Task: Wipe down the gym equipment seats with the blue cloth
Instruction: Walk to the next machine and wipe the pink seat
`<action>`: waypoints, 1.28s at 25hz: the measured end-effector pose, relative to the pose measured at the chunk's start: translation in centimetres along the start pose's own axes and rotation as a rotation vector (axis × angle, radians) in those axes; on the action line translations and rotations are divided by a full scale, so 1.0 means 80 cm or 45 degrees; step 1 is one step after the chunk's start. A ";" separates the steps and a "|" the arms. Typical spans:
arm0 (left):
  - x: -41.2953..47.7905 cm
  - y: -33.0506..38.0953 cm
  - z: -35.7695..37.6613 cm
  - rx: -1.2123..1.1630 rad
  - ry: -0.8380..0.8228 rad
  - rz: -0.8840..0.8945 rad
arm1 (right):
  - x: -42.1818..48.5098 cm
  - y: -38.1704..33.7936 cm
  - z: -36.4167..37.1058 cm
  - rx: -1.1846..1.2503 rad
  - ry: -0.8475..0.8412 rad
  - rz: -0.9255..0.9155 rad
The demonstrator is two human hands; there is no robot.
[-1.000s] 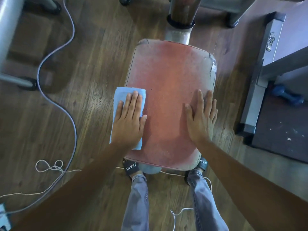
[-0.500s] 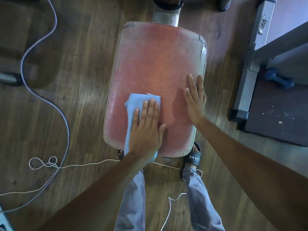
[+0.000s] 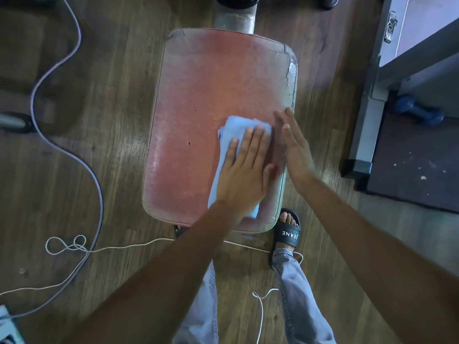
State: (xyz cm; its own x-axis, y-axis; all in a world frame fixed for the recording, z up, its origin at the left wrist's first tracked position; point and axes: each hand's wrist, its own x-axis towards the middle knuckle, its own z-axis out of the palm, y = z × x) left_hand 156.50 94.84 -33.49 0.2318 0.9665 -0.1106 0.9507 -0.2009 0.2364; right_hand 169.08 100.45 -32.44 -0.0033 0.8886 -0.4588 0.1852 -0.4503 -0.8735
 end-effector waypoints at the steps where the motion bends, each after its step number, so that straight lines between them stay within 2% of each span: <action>1: 0.021 -0.009 -0.002 0.023 0.006 0.022 | 0.001 0.003 0.002 -0.019 0.023 -0.016; 6: 0.078 -0.085 -0.021 0.107 0.066 0.040 | -0.005 0.020 0.011 -0.425 0.059 -0.143; 11: 0.073 -0.171 -0.046 0.112 0.063 -0.127 | -0.003 0.026 0.013 -0.170 0.060 0.036; 14: 0.060 -0.176 -0.045 0.049 0.096 -0.367 | 0.001 0.023 0.004 -0.029 0.013 0.104; 17: 0.026 -0.165 -0.044 0.013 0.127 -0.599 | 0.005 0.017 -0.004 0.027 -0.066 0.126; 19: -0.014 -0.149 -0.038 0.024 0.144 -0.640 | 0.006 0.015 -0.006 0.055 -0.091 0.157; 24: -0.092 -0.088 -0.016 0.065 0.068 -0.610 | -0.001 0.002 -0.003 0.092 -0.061 0.235; 26: -0.087 -0.059 -0.010 0.067 0.038 -0.629 | -0.002 -0.001 -0.003 0.110 -0.043 0.244; 32: -0.057 0.041 0.015 0.000 0.017 -0.434 | 0.000 0.005 -0.012 0.210 -0.108 0.225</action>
State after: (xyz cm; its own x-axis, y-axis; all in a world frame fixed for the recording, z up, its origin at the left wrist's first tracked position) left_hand 158.81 89.55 -33.39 -0.1025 0.9800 -0.1705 0.9729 0.1345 0.1881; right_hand 170.07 100.33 -32.64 -0.0691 0.7872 -0.6128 0.0274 -0.6126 -0.7899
